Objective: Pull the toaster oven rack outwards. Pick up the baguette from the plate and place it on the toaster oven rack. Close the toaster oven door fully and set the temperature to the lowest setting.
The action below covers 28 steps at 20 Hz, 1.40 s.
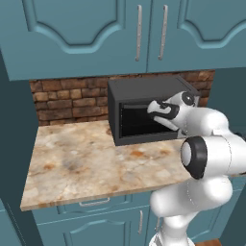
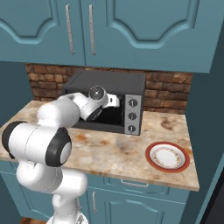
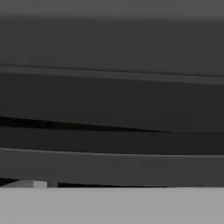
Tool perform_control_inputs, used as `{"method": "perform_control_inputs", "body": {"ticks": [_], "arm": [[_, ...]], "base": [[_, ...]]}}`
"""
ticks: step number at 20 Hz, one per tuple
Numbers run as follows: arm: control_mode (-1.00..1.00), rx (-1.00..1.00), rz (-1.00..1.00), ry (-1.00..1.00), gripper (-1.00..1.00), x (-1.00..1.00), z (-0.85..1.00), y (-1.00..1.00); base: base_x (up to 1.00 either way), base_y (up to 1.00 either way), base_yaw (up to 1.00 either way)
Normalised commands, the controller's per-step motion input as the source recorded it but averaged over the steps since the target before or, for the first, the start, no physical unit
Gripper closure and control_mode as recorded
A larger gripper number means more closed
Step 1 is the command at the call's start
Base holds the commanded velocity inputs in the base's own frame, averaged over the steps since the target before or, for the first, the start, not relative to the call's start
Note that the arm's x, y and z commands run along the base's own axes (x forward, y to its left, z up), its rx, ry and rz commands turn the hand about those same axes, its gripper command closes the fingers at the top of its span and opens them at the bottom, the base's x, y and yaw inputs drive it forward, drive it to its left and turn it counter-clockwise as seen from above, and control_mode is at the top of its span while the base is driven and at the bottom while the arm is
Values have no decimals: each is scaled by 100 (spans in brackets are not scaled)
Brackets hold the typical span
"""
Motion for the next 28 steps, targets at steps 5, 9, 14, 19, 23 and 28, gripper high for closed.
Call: {"method": "perform_control_inputs", "body": {"ticks": [5,9,14,19,23,28], "arm": [[-100,-6,-4,-10,-100,12,0,3],[-100,-5,-6,-17,-100,36,0,0],[-100,-3,-5,-15,-100,48,1,0],[-100,-1,-1,-11,-100,24,14,1],[-100,0,0,-7,-100,9,19,1],[-100,0,0,-3,-100,-3,28,0]], "base": [[0,0,0],[0,0,0],[0,0,0],[0,0,0],[0,0,0],[0,0,0]]}}
